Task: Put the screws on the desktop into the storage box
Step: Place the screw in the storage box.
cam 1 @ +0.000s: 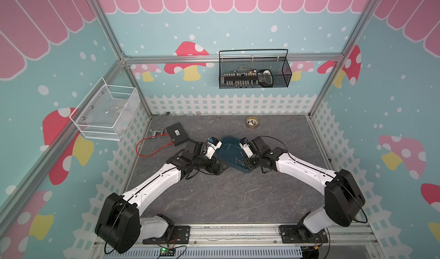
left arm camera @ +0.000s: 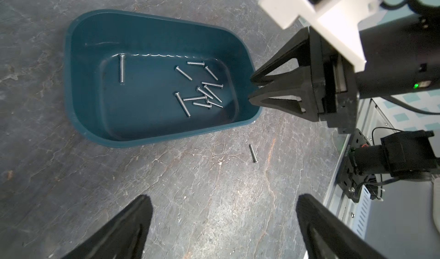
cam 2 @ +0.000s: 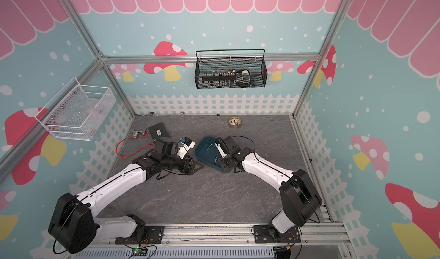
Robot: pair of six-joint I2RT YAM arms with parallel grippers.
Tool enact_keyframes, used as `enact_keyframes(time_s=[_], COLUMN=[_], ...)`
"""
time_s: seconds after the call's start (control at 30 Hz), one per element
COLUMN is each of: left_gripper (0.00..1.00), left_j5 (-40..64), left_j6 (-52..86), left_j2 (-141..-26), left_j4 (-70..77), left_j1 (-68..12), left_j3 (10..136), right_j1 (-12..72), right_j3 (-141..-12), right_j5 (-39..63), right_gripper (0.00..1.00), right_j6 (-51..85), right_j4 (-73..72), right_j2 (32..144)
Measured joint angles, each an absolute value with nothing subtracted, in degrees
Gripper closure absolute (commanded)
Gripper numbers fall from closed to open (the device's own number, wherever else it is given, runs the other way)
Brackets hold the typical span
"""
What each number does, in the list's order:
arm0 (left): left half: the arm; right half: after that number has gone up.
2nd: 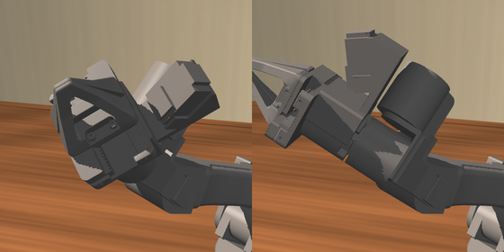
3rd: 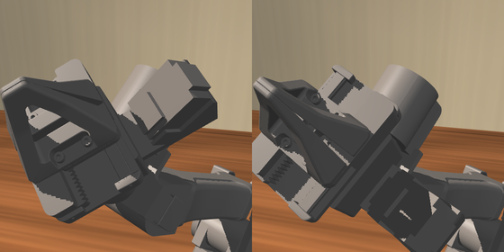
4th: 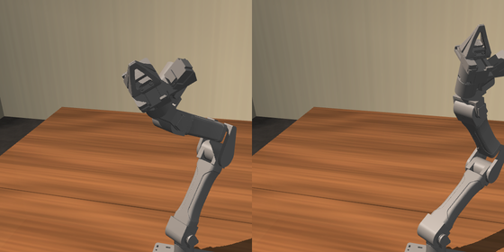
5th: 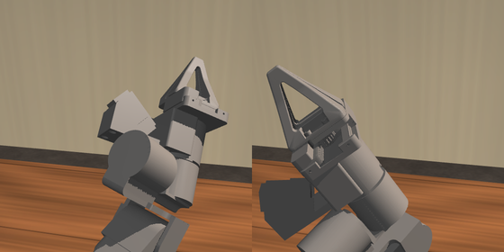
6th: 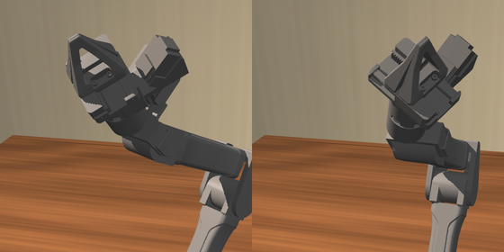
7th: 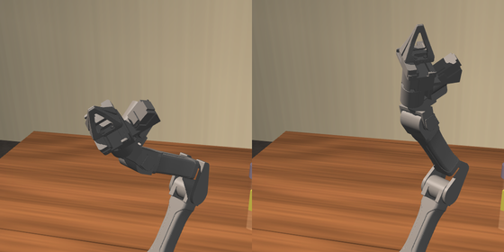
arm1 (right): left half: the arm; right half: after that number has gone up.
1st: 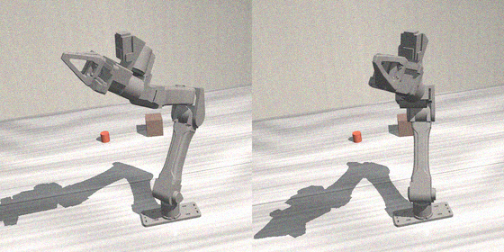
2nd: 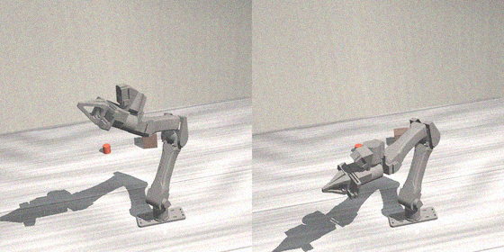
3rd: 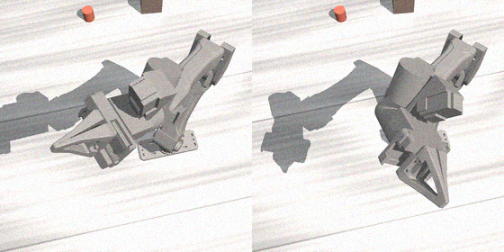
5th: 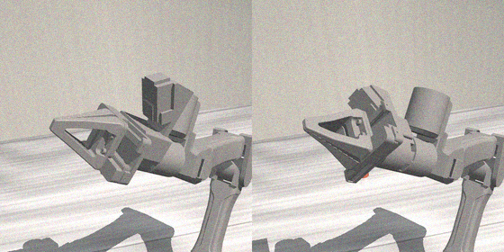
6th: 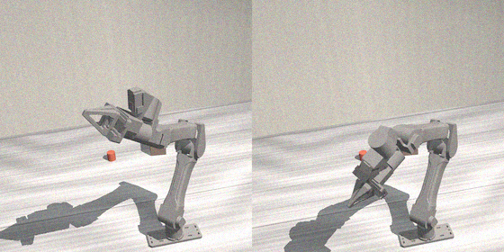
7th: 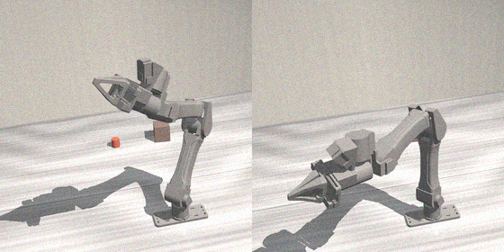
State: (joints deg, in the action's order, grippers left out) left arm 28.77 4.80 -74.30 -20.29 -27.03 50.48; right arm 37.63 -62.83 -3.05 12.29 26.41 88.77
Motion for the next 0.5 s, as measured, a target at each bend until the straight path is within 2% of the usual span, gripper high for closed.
enact_keyframes(time_s=[0.2,0.4,0.5], left_gripper=[0.01,0.01,0.01], left_j5=[27.64,27.66,27.57], left_j6=[5.89,7.07,7.38], left_j2=[-72.03,-71.7,-72.05], left_j4=[-20.27,-20.27,-20.27], left_j1=[-27.03,-27.16,-28.42], left_j3=[50.48,50.5,50.5], right_j1=[36.62,35.79,35.31], right_j3=[-63.51,-62.39,-60.42], right_j5=[-2.66,-0.51,1.21], right_gripper=[0.3,0.02,0.01], right_j6=[11.53,10.92,10.83], right_j4=[25.61,25.3,25.12], right_j2=[87.94,81.67,77.03])
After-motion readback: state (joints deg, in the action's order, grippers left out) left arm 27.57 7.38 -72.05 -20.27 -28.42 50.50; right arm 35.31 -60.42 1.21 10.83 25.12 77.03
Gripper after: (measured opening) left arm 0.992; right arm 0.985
